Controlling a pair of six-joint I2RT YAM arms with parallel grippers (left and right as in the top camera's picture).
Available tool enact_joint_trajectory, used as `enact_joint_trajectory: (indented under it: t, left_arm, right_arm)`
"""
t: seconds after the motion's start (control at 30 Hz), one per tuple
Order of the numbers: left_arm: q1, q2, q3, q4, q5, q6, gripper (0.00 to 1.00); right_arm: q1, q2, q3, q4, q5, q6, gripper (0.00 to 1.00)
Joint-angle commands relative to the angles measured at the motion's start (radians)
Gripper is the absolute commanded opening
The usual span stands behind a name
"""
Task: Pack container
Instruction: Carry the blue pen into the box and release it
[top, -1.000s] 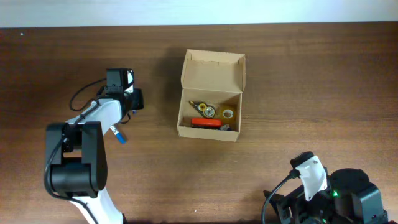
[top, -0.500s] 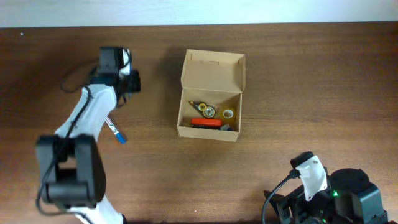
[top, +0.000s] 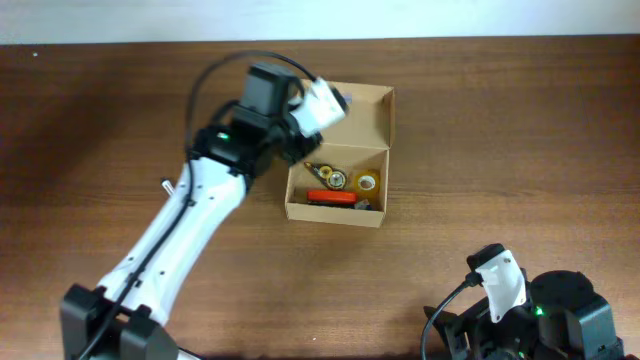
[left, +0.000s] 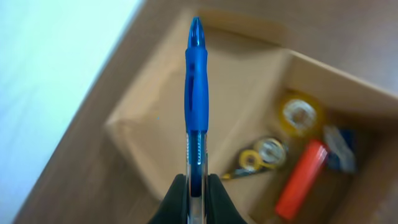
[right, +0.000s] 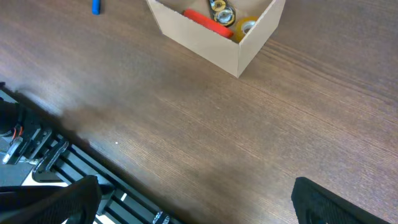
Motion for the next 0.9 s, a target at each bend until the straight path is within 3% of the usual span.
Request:
enact_joint_trajectory:
  t: [0.0, 0.23, 0.67, 0.73, 0.87]
  left_arm:
    - [-0.036, 0.045, -0.005, -0.042, 0.042, 0.266, 0.02]
    - [-0.058, 0.173, -0.005, -0.074, 0.041, 0.354, 0.02]
    - [-0.058, 0.332, -0.005, -0.082, 0.042, 0.354, 0.02]
    - [-0.058, 0.338, -0.005, -0.082, 0.042, 0.354, 0.08]
    - [-0.058, 0.338, -0.005, -0.082, 0.042, 0.353, 0.4]
  right_arm:
    - [-0.001, -0.003, 0.001, 0.003, -0.01, -0.006, 0.99]
    - [-0.001, -0.003, 0.001, 0.003, -0.01, -0.006, 0.99]
    - [-0.001, -0.003, 0.001, 0.003, -0.01, -0.006, 0.99]
    - [-0.001, -0.003, 0.001, 0.003, -0.01, -0.006, 0.99]
    - [-0.001, -0.003, 0.001, 0.003, -0.01, -0.006, 0.99]
